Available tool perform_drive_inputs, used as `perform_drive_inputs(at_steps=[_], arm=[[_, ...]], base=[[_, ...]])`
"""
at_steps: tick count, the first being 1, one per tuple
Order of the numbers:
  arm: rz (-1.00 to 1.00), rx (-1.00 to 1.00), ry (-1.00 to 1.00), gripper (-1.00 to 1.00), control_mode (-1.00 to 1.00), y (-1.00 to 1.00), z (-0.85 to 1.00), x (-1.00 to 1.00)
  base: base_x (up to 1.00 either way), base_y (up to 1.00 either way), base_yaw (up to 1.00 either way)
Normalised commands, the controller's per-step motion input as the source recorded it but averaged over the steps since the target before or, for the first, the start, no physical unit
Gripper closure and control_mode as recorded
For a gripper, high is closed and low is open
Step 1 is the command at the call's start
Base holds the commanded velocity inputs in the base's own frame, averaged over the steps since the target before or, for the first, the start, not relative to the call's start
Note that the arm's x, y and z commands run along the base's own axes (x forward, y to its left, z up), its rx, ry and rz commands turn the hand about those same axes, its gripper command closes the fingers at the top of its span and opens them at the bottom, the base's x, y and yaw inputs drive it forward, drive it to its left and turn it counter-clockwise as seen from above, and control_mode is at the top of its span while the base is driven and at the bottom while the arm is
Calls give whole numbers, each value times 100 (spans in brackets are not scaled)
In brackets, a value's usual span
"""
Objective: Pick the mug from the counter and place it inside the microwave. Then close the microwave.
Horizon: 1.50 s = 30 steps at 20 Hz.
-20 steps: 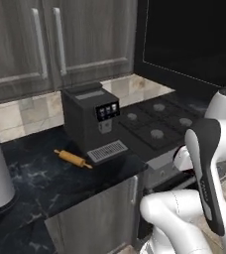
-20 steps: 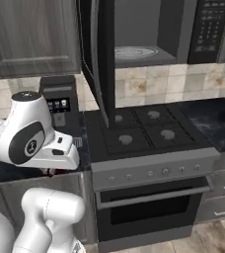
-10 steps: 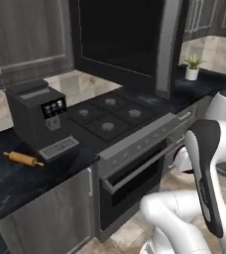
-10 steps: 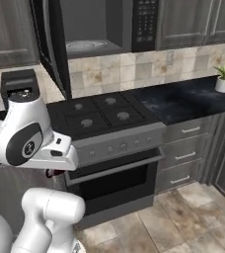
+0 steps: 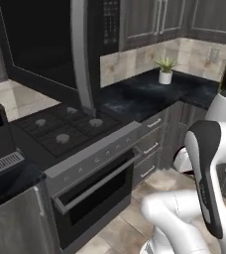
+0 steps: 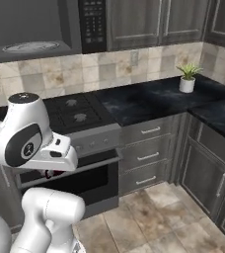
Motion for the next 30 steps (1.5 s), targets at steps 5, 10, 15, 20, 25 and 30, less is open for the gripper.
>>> perform_drive_inputs(at_steps=[5, 10, 15, 20, 25, 30], arm=[[0, 0, 0, 100, 100, 0, 0, 0], [0, 0, 0, 100, 100, 0, 0, 0], [0, 0, 0, 100, 100, 0, 0, 0], [0, 0, 0, 100, 100, 0, 0, 0], [0, 0, 0, 100, 100, 0, 0, 0], [0, 0, 0, 100, 100, 0, 0, 0]], base=[[46, -44, 19], [46, -20, 37], [55, -3, 39], [56, -1, 36], [62, -9, 35], [68, -23, 34]])
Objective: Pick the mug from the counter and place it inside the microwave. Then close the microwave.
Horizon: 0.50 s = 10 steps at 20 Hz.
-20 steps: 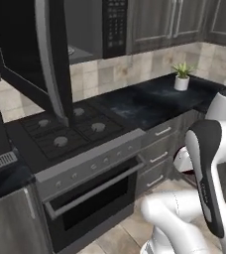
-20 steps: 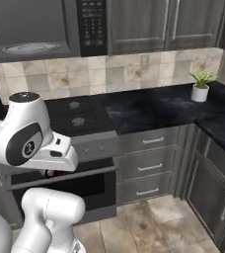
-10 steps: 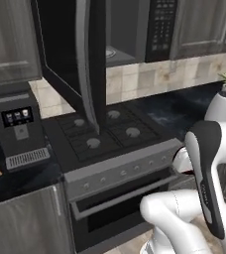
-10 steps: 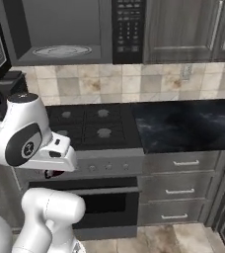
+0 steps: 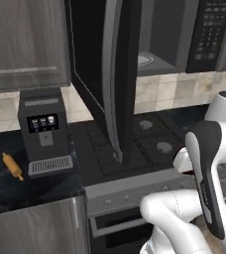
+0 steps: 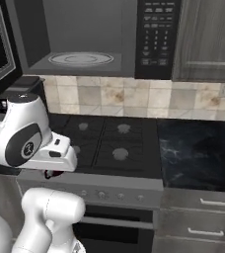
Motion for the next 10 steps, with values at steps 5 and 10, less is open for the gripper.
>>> perform_drive_inputs(at_steps=[5, 10], arm=[[0, 0, 0, 100, 100, 0, 0, 0], [0, 0, 0, 100, 100, 0, 0, 0]], base=[[44, -11, 32], [16, -4, 16]])
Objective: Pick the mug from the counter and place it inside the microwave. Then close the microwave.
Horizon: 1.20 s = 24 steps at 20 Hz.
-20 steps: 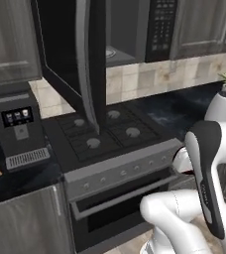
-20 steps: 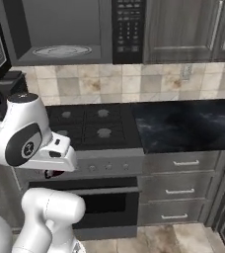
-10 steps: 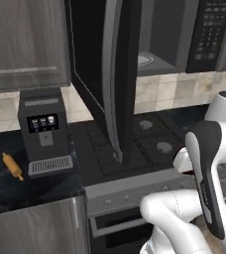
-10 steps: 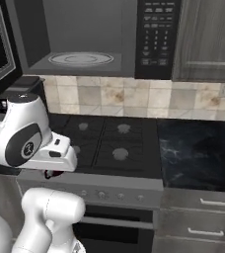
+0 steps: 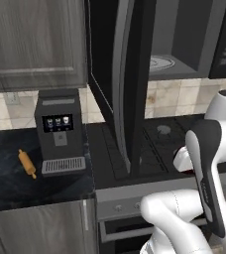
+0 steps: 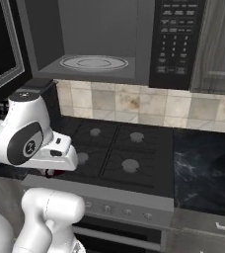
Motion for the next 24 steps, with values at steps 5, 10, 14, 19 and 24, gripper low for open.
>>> perform_drive_inputs(at_steps=[5, 10, 14, 19, 24], arm=[[0, 0, 0, 100, 100, 0, 0, 0], [0, 0, 0, 100, 100, 0, 0, 0], [0, 0, 0, 100, 100, 0, 0, 0], [0, 0, 0, 100, 100, 0, 0, 0], [0, 0, 0, 100, 100, 0, 0, 0]], base=[[18, -23, -1], [20, -16, -11], [21, 0, -17], [19, 0, -18], [0, 0, -2]])
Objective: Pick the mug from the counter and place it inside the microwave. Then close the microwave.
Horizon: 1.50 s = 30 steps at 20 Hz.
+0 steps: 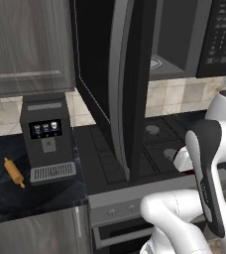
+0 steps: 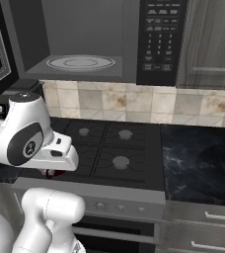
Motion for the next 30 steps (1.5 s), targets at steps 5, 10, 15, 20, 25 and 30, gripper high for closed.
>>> perform_drive_inputs(at_steps=[5, 10, 15, 20, 25, 30], arm=[[0, 0, 0, 100, 100, 0, 0, 0], [0, 0, 0, 100, 100, 0, 0, 0], [0, 0, 0, 100, 100, 0, 0, 0], [0, 0, 0, 100, -100, 0, 0, 0], [0, 0, 0, 100, -100, 0, 0, 0], [0, 0, 0, 100, -100, 0, 0, 0]], base=[[0, 0, 0], [0, 0, 0], [0, 0, 0], [0, 0, 0], [0, 0, 0], [0, 0, 0]])
